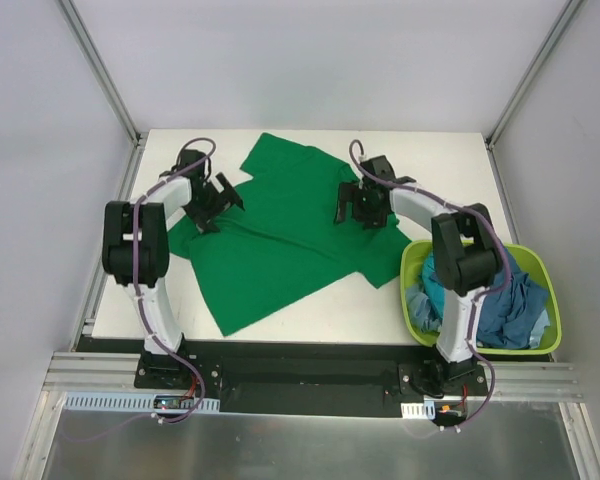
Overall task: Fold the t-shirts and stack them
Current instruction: Flatten out the tshirt
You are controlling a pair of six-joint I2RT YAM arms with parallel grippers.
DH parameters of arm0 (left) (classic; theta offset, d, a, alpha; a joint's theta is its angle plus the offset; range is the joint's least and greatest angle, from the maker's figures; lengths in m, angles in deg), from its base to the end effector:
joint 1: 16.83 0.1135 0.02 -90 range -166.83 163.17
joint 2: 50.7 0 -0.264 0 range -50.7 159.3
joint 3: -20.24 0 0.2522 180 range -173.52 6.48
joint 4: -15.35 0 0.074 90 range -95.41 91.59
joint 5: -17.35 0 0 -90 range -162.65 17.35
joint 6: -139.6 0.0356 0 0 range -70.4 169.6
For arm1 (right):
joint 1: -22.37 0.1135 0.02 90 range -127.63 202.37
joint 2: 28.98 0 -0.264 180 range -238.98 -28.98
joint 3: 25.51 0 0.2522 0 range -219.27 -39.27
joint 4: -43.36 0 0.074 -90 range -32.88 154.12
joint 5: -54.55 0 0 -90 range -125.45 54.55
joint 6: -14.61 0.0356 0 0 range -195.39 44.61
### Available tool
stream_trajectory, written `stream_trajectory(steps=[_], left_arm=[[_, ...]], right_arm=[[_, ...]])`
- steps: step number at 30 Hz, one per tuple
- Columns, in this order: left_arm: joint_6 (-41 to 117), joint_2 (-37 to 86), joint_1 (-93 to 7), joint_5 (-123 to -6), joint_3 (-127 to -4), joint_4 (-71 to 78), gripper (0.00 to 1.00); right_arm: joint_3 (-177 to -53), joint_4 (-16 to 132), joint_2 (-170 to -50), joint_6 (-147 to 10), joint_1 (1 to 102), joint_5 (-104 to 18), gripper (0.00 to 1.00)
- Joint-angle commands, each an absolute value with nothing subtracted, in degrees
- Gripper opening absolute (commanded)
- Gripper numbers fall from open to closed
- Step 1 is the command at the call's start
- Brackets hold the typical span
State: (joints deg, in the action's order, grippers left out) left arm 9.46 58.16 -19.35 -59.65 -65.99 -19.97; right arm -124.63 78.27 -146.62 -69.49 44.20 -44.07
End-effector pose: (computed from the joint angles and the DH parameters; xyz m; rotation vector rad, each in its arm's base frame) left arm 0.3951 -0.0254 0.1742 -0.7714 2.5334 -0.5574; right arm 0.4127 0.1711 0.1796 -0.4130 2.4970 0.3855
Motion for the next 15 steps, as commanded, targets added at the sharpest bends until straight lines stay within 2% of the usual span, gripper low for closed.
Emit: stream_trajectory(steps=[1,6,8,11,15], left_arm=[[10.31,70.83,-19.20,-60.70,-81.89,-23.97,0.99],[11.10,83.14,-20.17,-54.56,-103.08,-26.35,0.99],[11.72,85.26,-20.78,-52.52,-108.99,-28.02,0.99],[13.91,81.42,-21.31,-54.79,-106.65,-29.52,0.99],[17.25,70.71,-21.23,-63.74,-95.85,-29.78,0.99]], right_arm=[[-108.56,75.85,-135.97,-63.62,46.09,-45.82,0.96],[-93.26,70.68,-123.40,-52.90,55.66,-43.36,0.96],[-92.97,70.74,-120.83,-52.97,57.78,-43.10,0.96],[-99.37,75.38,-120.47,-57.97,57.53,-38.38,0.96],[-108.07,80.32,-123.98,-62.90,55.34,-33.95,0.96]])
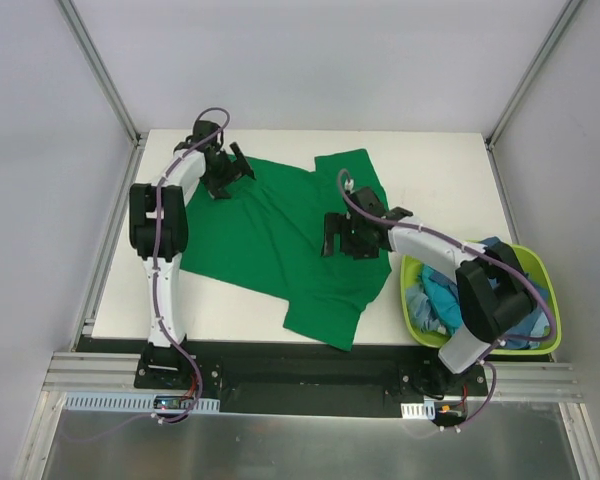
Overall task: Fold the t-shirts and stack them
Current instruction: Flatten out the tshirt
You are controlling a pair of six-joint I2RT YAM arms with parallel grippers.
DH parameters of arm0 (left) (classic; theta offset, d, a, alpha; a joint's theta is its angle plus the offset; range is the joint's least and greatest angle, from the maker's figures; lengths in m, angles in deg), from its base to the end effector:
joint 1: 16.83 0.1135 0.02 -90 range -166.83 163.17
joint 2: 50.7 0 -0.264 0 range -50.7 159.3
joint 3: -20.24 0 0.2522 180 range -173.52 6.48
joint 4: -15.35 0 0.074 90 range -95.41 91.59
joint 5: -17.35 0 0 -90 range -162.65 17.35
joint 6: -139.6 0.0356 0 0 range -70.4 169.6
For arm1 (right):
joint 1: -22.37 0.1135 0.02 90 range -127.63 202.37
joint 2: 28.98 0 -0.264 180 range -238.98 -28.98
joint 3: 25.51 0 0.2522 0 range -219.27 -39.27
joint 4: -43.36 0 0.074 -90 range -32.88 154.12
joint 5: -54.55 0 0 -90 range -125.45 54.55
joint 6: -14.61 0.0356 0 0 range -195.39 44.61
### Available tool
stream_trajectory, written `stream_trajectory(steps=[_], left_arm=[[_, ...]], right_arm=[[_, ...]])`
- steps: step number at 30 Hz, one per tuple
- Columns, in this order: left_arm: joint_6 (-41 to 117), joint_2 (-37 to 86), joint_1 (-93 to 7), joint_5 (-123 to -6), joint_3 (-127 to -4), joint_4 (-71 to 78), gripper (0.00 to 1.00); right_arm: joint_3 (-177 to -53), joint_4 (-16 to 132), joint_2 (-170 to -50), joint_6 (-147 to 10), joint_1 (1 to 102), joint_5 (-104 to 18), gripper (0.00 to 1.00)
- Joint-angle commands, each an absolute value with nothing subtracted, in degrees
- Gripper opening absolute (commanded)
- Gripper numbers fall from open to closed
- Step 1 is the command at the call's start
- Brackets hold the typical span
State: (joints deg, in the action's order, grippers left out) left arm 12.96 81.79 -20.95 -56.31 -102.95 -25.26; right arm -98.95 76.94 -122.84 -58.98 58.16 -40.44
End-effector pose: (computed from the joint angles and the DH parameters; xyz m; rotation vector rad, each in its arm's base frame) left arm 0.5148 -0.0471 0.1847 -0.5752 2.4405 -0.6551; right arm 0.2727 0.2005 0.2003 -0.4693 2.5321 0.4688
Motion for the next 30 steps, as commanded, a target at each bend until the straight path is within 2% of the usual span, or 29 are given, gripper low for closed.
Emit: stream_trajectory(steps=[1,5,11,26,30], left_arm=[[18.13,68.68,-21.14,-65.34,-93.13,-29.70,0.99],[19.11,62.43,-19.38,-67.19,-84.77,-29.70,0.99],[19.63,62.59,-17.27,-62.98,-77.03,-29.70,0.99],[13.83,55.92,-16.30,-66.49,-63.58,-29.35,0.99],[13.74,54.86,-16.39,-67.20,-64.00,-29.17,0.99]], right_arm=[[-109.22,80.67,-124.95,-63.51,54.29,-34.83,0.96],[-113.79,80.77,-130.04,-65.18,50.50,-37.47,0.96],[-119.95,81.38,-139.71,-66.51,47.07,-39.76,0.96],[-136.82,90.95,-155.71,-67.83,38.02,-38.79,0.96],[-142.18,91.49,-158.26,-68.53,36.52,-40.45,0.96]])
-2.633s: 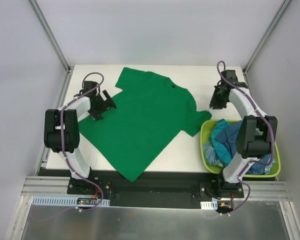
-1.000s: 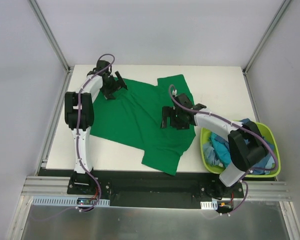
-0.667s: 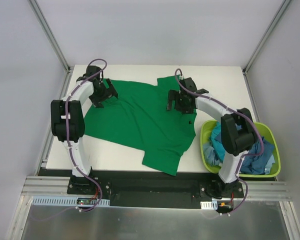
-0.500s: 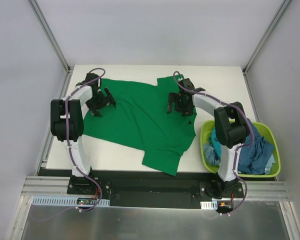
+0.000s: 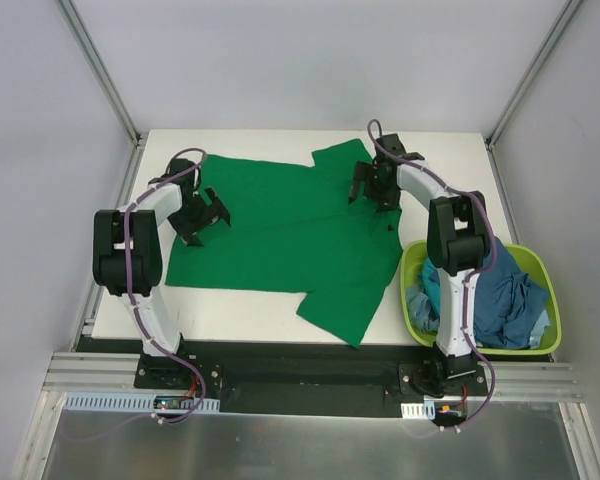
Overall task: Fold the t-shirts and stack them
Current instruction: Flatten out the tshirt
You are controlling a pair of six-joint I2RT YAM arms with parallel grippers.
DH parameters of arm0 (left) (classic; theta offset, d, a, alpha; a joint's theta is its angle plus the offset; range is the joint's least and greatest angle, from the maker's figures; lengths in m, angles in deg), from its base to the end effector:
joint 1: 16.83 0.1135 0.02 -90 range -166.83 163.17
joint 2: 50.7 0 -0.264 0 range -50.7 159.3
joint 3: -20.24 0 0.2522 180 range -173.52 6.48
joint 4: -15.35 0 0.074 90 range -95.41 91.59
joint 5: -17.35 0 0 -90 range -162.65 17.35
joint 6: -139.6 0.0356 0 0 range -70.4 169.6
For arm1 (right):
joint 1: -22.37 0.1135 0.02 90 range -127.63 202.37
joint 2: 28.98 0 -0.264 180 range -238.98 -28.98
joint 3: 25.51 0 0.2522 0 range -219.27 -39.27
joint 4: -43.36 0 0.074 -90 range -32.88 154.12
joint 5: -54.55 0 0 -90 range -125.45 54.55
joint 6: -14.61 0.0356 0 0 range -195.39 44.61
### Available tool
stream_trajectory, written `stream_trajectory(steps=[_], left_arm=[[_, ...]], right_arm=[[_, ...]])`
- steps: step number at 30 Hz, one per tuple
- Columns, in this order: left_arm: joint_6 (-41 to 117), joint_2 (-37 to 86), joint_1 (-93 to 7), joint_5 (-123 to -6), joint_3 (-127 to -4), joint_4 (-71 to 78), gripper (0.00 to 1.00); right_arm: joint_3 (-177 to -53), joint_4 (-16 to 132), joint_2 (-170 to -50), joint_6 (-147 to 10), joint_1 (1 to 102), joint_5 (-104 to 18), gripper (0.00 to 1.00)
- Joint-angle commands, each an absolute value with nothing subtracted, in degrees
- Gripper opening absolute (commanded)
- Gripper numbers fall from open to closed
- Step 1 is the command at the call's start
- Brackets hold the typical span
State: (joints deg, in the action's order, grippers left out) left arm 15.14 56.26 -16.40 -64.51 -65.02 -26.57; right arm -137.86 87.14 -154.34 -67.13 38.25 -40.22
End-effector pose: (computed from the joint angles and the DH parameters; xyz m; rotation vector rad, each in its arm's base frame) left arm 0.3799 -0.0022 0.1749 -0.7717 2.6071 -0.3714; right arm 0.4594 0.1338 0.1804 -0.2033 2.5713 0.2659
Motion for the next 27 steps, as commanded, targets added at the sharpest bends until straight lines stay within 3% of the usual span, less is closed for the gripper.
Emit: stream_trajectory(steps=[1,6,10,16,20,27], left_arm=[[14.09,54.95,-16.39,-66.85,-64.88,-29.00,0.99],[15.33,53.64,-16.39,-67.36,-69.37,-28.99,0.99],[15.24,46.18,-16.48,-68.69,-66.48,-29.08,0.99],[10.59,28.79,-15.17,-79.13,-49.80,-31.01,0.99],[1.72,20.60,-10.17,-80.39,-37.84,-31.72,0.99],[-1.89,20.75,-6.81,-82.40,-32.98,-29.53,0.94]], right_arm=[[-143.76,91.66,-158.79,-69.23,36.35,-40.89,0.96],[-151.67,95.09,-159.32,-74.23,36.43,-43.26,0.96],[-150.38,96.15,-151.79,-80.29,38.10,-42.14,0.96],[-125.28,86.15,-129.22,-85.23,44.86,-36.86,0.96],[-108.83,79.37,-116.37,-80.33,48.38,-40.45,0.96],[-93.25,75.50,-104.14,-76.09,54.88,-43.89,0.96]])
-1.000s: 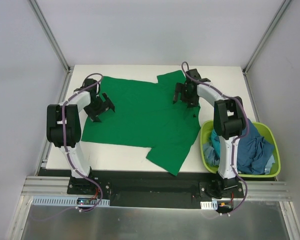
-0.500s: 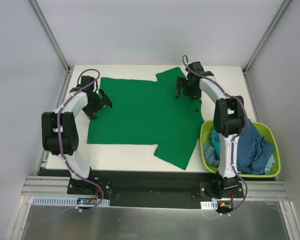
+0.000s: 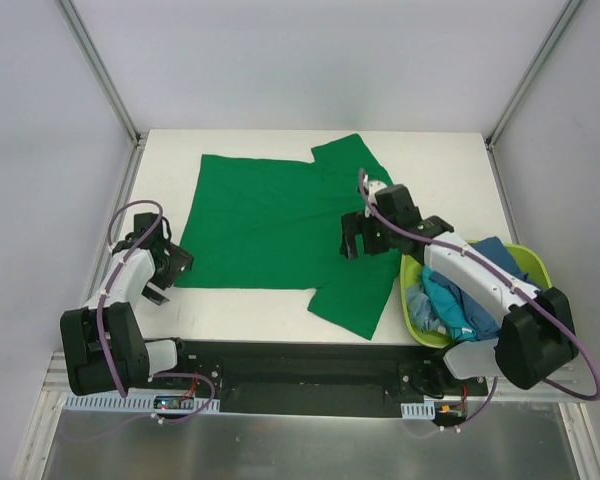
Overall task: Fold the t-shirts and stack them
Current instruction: Flatten out the tshirt, then grap the side of the flattened tshirt closest away from the robot with both arms
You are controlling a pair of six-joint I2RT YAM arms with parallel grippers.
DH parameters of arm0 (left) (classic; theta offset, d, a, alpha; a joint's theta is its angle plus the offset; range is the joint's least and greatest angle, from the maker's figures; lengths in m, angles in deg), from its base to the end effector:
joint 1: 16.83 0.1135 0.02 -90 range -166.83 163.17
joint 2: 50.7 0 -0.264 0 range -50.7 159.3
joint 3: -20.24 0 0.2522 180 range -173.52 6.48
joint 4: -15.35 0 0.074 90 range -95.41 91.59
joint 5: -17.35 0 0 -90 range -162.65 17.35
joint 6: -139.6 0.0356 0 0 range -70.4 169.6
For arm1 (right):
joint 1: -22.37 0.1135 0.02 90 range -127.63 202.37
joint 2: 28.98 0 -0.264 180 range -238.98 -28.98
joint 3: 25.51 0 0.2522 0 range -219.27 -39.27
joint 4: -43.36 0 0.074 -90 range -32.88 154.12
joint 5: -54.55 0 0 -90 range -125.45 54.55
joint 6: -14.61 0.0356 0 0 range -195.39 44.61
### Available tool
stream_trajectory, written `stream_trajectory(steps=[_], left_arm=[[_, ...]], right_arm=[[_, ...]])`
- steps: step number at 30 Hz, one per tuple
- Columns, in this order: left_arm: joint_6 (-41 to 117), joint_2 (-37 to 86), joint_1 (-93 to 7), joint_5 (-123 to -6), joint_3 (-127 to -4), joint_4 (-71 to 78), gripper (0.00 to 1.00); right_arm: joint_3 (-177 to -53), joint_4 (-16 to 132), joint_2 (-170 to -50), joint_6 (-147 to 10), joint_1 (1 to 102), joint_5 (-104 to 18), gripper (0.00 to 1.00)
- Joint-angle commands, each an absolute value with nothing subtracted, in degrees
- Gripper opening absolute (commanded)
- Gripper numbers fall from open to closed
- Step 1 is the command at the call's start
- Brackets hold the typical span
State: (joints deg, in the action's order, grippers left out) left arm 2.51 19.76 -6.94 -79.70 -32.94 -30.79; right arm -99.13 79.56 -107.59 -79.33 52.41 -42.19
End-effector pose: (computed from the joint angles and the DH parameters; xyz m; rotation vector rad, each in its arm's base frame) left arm 0.2174 0.0423 0.1896 -1.3045 2.3223 -0.0452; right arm 0.2588 0.1545 0.2783 -0.7343 2.1919 0.3693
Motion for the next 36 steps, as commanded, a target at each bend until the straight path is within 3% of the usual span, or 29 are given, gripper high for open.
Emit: stream_trajectory(steps=[1,9,20,22,31,36], left_arm=[[-2.69,22.33,-6.72,-82.40,-32.98,-28.56,0.92],[-4.10,29.98,-6.55,-80.73,-33.69,-24.69,0.72],[-4.01,34.82,-6.46,-76.43,-32.02,-21.17,0.17],[-4.01,34.21,-6.46,-76.25,-31.84,-21.17,0.00],[-1.99,29.29,-6.55,-76.07,-31.22,-21.17,0.00],[-1.11,27.79,-6.46,-75.37,-31.22,-21.17,0.00]], right_arm=[[-91.84,75.14,-102.91,-75.57,55.41,-43.80,0.96],[-87.00,77.69,-98.59,-73.45,57.70,-41.96,0.96],[-85.68,83.22,-96.92,-74.42,59.55,-40.72,0.96],[-85.50,83.93,-96.57,-74.94,60.25,-40.90,0.96],[-87.61,92.90,-99.99,-76.45,76.15,-37.20,0.99],[-86.82,92.01,-104.73,-73.28,82.22,-37.56,0.91]])
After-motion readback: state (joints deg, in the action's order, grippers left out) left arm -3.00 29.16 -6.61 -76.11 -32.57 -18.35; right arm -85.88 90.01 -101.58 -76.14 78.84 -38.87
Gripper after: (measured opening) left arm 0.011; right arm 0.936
